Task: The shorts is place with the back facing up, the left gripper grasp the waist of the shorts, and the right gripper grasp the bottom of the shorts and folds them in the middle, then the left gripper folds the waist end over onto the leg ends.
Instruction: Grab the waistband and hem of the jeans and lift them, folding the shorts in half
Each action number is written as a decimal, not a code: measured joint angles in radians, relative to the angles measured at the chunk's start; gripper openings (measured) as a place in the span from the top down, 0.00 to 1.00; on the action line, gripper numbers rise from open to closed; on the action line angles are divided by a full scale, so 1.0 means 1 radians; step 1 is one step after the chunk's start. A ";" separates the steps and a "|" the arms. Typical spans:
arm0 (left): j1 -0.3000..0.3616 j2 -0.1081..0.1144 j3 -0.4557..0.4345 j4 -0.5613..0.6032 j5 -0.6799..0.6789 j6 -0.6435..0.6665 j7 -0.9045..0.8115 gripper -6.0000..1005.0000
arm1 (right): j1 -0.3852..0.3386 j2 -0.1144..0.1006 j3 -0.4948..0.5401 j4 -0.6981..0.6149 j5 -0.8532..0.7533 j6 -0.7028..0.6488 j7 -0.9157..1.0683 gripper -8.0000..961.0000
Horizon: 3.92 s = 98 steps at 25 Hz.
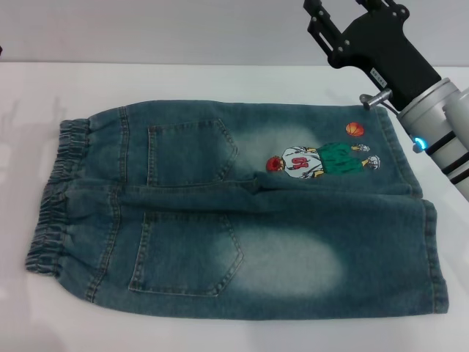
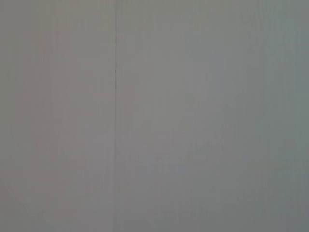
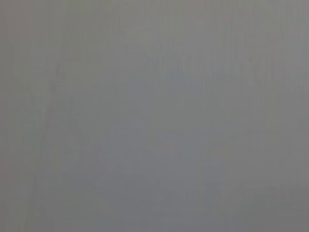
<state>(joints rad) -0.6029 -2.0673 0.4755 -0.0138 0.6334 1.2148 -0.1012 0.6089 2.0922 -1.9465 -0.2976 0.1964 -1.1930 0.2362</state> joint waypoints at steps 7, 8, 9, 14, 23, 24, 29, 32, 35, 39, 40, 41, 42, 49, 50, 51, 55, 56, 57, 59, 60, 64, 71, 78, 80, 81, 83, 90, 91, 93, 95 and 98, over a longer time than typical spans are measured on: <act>0.000 0.000 0.000 0.000 0.000 0.002 0.000 0.23 | -0.001 0.000 0.000 -0.001 0.000 0.004 0.001 0.43; 0.000 0.000 0.001 0.000 0.001 0.002 0.000 0.23 | -0.001 0.000 0.000 -0.001 0.000 0.005 0.001 0.43; 0.000 0.000 0.001 0.000 0.002 0.003 0.000 0.23 | -0.001 0.000 0.001 -0.001 0.000 0.005 0.001 0.43; 0.000 0.000 0.001 0.000 0.003 0.005 0.001 0.23 | 0.002 -0.001 0.006 0.000 0.000 0.006 0.002 0.43; -0.001 -0.003 -0.034 -0.011 0.001 0.026 -0.013 0.23 | 0.007 -0.003 0.012 0.000 0.012 0.006 0.002 0.43; -0.001 -0.003 -0.036 -0.011 0.001 0.028 -0.026 0.23 | 0.007 -0.003 0.012 0.000 0.017 0.007 0.001 0.43; 0.000 0.002 -0.018 -0.003 0.008 0.031 -0.144 0.23 | 0.008 -0.003 0.012 0.001 0.025 0.007 0.000 0.43; 0.008 0.008 0.067 0.048 0.009 0.009 -0.274 0.23 | 0.007 -0.003 0.016 0.002 0.025 0.007 -0.002 0.43; 0.022 0.009 0.175 0.131 0.011 -0.043 -0.416 0.23 | 0.001 -0.003 0.028 0.002 0.025 0.007 -0.002 0.43; 0.039 0.014 0.293 0.237 0.011 -0.104 -0.587 0.23 | -0.001 -0.003 0.036 0.006 0.025 0.007 0.000 0.43; 0.043 0.016 0.323 0.266 0.011 -0.116 -0.632 0.23 | -0.001 -0.003 0.038 0.008 0.025 0.008 0.000 0.43; 0.043 0.016 0.323 0.266 0.011 -0.116 -0.632 0.24 | -0.001 -0.003 0.039 0.010 0.025 0.007 0.000 0.43; 0.056 0.026 0.393 0.325 0.011 -0.129 -0.737 0.24 | -0.001 -0.003 0.041 0.011 0.025 0.007 0.000 0.43; 0.067 0.099 0.578 0.400 0.012 -0.128 -1.006 0.24 | -0.002 -0.004 0.061 0.013 0.025 0.007 0.001 0.43; 0.067 0.113 0.606 0.412 0.013 -0.126 -1.046 0.24 | -0.002 -0.005 0.065 0.013 0.025 0.007 0.002 0.43; 0.067 0.124 0.627 0.425 0.024 -0.123 -1.084 0.24 | -0.002 -0.005 0.069 0.013 0.025 0.007 0.002 0.43; 0.074 0.169 0.650 0.516 0.199 -0.094 -1.306 0.24 | -0.002 -0.007 0.077 0.014 0.024 0.007 0.002 0.43; 0.077 0.178 0.644 0.537 0.246 -0.080 -1.357 0.24 | -0.002 -0.007 0.077 0.014 0.024 0.007 0.002 0.43; 0.080 0.188 0.636 0.558 0.294 -0.061 -1.413 0.24 | -0.002 -0.007 0.077 0.014 0.024 0.007 0.002 0.43; 0.084 0.210 0.613 0.585 0.371 -0.015 -1.506 0.24 | -0.001 -0.008 0.078 0.014 0.024 0.007 0.002 0.43; 0.086 0.222 0.598 0.591 0.404 0.012 -1.542 0.24 | -0.001 -0.009 0.079 0.014 0.024 0.007 0.002 0.43; 0.089 0.269 0.511 0.591 0.558 0.146 -1.698 0.24 | -0.001 -0.009 0.100 0.014 0.024 0.003 -0.003 0.43; 0.122 0.300 0.378 0.595 0.822 0.271 -1.894 0.24 | 0.005 -0.012 0.168 0.014 0.024 0.000 -0.006 0.43; 0.168 0.325 0.360 0.596 0.961 0.328 -1.994 0.24 | 0.007 -0.018 0.230 0.018 0.024 -0.001 -0.007 0.43; 0.172 0.331 0.359 0.596 0.998 0.341 -2.017 0.24 | 0.009 -0.019 0.248 0.023 0.024 0.000 -0.007 0.43; 0.173 0.335 0.359 0.596 1.021 0.347 -2.032 0.24 | 0.009 -0.020 0.257 0.024 0.024 0.000 -0.007 0.43; 0.175 0.341 0.358 0.596 1.053 0.353 -2.053 0.24 | 0.009 -0.021 0.273 0.025 0.024 0.000 -0.007 0.43; 0.184 0.346 0.295 0.591 1.182 0.361 -2.094 0.25 | 0.004 -0.020 0.297 0.027 0.024 -0.001 -0.008 0.43; 0.184 0.346 0.287 0.590 1.204 0.361 -2.102 0.25 | 0.004 -0.020 0.300 0.028 0.024 -0.002 -0.008 0.43; 0.184 0.346 0.281 0.591 1.237 0.361 -2.114 0.25 | 0.002 -0.020 0.307 0.028 0.024 -0.002 -0.008 0.43; 0.184 0.344 0.280 0.591 1.254 0.361 -2.121 0.25 | 0.000 -0.020 0.315 0.028 0.024 -0.002 -0.008 0.43; 0.185 0.341 0.280 0.589 1.264 0.362 -2.123 0.25 | -0.001 -0.020 0.323 0.028 0.024 -0.002 -0.008 0.43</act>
<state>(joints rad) -0.4176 -1.7265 0.7553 0.5750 1.8976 1.5773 -2.2245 0.6075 2.0724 -1.6234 -0.2698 0.2209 -1.1950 0.2285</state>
